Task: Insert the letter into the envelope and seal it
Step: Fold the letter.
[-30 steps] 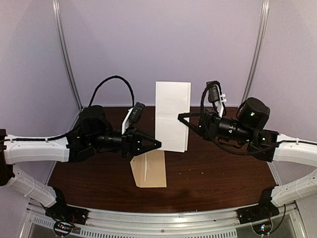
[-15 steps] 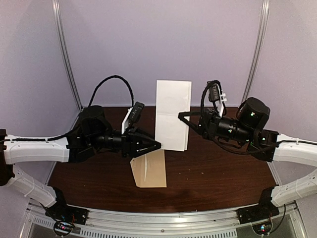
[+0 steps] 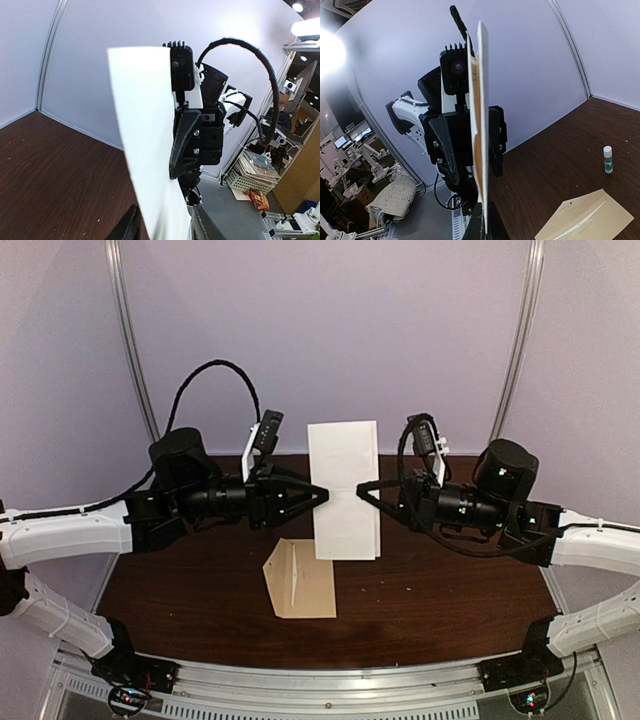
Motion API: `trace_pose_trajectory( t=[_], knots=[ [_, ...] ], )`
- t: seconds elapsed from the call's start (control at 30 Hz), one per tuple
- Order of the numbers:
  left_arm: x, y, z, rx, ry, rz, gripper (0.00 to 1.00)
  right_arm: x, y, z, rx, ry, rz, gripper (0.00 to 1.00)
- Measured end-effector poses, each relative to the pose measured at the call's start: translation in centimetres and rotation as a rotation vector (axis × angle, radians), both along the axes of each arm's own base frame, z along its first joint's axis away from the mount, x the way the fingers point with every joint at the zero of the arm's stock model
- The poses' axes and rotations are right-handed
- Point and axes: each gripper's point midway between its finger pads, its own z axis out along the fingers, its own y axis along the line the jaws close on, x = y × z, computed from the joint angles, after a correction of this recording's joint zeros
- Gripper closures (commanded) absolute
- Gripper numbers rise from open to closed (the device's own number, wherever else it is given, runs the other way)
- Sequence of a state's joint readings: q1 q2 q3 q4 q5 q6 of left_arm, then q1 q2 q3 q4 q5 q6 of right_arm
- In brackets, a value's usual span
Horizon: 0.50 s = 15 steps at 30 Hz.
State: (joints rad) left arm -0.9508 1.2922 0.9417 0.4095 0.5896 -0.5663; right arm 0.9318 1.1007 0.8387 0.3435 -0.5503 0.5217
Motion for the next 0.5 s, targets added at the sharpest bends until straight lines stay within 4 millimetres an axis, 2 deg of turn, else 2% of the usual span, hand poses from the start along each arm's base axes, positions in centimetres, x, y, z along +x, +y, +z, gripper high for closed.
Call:
trace_pose_trajectory(
  t=[0.27,0.5],
  knots=[
    [0.21,-0.08,-0.04,0.001,0.004,0.009,0.81,-0.11,0.03,-0.20,-0.007,0.002,0.007,1.00],
    [0.21,-0.09,-0.03,0.000,0.014,0.008,0.98,-0.09,0.05,-0.60,-0.023,-0.002,0.005,1.00]
  ],
)
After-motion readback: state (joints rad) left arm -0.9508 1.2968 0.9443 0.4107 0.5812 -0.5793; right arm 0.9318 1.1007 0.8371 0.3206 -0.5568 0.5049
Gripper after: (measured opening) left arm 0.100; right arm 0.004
